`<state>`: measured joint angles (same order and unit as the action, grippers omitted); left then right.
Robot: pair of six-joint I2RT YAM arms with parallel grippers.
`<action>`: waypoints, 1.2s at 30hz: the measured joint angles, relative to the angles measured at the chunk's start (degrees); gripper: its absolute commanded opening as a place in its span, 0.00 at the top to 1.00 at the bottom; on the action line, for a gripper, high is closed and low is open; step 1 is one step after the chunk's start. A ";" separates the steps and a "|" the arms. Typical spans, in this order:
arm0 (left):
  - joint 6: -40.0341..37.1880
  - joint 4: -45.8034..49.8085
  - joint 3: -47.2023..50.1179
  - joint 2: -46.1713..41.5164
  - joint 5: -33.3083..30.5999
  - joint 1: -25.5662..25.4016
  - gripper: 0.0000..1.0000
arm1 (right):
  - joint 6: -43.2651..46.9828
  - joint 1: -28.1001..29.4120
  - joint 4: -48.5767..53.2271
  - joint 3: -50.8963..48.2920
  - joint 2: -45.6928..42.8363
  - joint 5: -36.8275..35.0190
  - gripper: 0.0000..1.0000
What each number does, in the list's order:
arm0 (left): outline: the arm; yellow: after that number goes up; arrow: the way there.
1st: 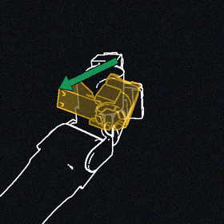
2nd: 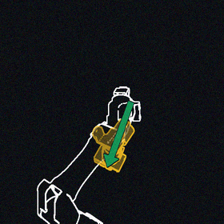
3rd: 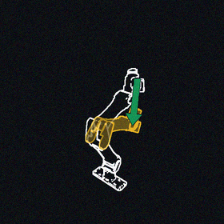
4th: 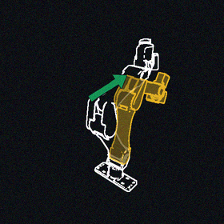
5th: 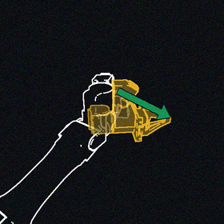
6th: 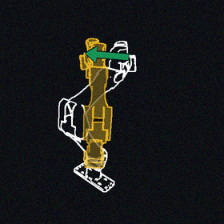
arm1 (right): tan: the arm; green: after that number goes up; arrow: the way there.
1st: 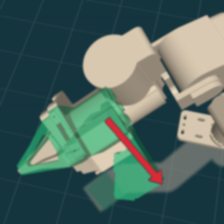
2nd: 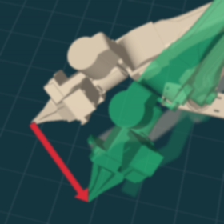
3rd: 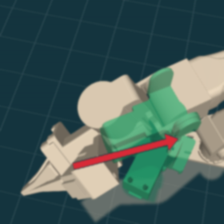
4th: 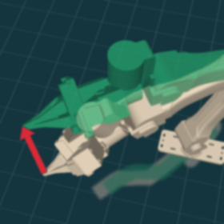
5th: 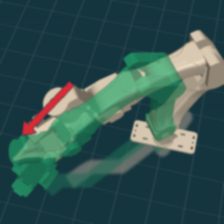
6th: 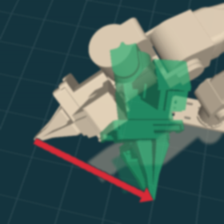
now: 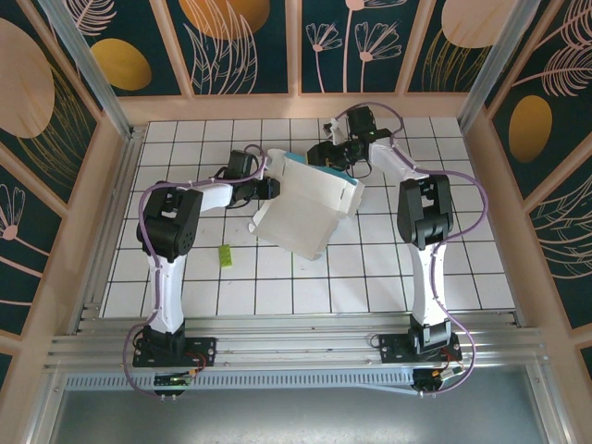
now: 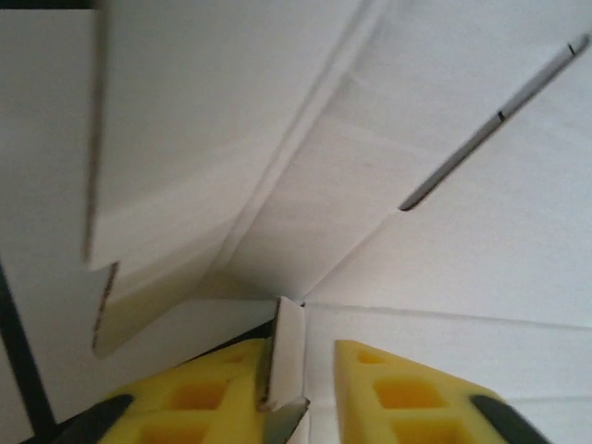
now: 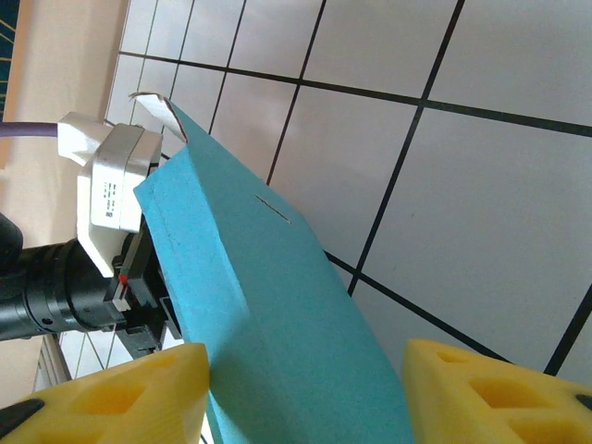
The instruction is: Fold the paper box
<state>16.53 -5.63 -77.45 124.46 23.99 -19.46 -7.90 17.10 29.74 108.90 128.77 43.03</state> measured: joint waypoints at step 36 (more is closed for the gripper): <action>-10.27 7.15 -4.20 0.57 4.00 -1.81 0.63 | 0.02 0.13 0.00 -0.09 -0.04 -0.20 0.43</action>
<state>6.26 1.52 -81.65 125.03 27.99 -21.28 -7.88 17.23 29.74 108.81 128.73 42.83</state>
